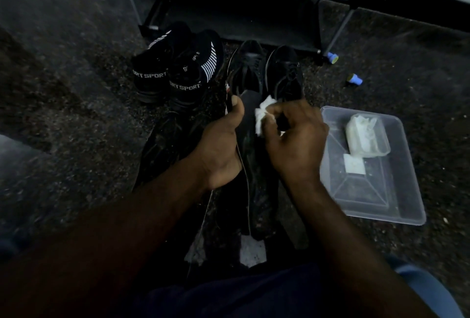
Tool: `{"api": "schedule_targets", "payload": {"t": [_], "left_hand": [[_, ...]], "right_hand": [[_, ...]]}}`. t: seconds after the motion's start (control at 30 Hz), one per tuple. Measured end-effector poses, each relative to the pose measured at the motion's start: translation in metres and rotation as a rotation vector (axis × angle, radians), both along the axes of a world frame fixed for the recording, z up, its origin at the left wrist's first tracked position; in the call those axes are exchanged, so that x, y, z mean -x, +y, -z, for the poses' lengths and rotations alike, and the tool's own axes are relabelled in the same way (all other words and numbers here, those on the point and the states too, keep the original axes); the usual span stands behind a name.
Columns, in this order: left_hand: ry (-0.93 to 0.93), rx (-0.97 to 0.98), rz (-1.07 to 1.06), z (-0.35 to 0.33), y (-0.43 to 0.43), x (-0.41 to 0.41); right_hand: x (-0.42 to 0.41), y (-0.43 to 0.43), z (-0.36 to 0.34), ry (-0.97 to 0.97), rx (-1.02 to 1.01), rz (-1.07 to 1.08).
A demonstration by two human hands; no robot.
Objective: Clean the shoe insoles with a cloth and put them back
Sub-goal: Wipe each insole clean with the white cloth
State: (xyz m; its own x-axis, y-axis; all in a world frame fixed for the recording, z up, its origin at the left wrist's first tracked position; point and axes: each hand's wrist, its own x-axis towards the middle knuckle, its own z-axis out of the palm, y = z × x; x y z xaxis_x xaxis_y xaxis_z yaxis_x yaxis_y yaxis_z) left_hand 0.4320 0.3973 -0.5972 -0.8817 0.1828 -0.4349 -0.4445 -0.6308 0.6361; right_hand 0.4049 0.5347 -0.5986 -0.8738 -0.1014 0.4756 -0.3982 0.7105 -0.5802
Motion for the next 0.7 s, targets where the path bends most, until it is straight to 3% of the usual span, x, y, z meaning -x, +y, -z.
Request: {"api": "schedule_targets", "payload": {"t": [0.1,0.3,0.43,0.6,0.7], "left_hand": [[0.013,0.043,0.015,-0.001,0.009,-0.003],[0.004,0.060,-0.009,0.000,0.008,-0.004],[0.028,0.099,-0.006,-0.005,0.014,-0.005],[0.018,0.055,-0.058,-0.006,0.008,-0.003],[-0.015,0.075,-0.029,-0.004,0.006,-0.002]], "right_hand": [[0.006,0.010,0.005,-0.037,0.095,0.077],[-0.005,-0.006,0.001,0.020,0.046,-0.115],[0.009,0.009,0.005,-0.022,0.092,-0.009],[-0.009,-0.008,0.001,0.021,0.076,-0.167],[0.005,0.002,0.004,-0.010,0.061,-0.060]]}}
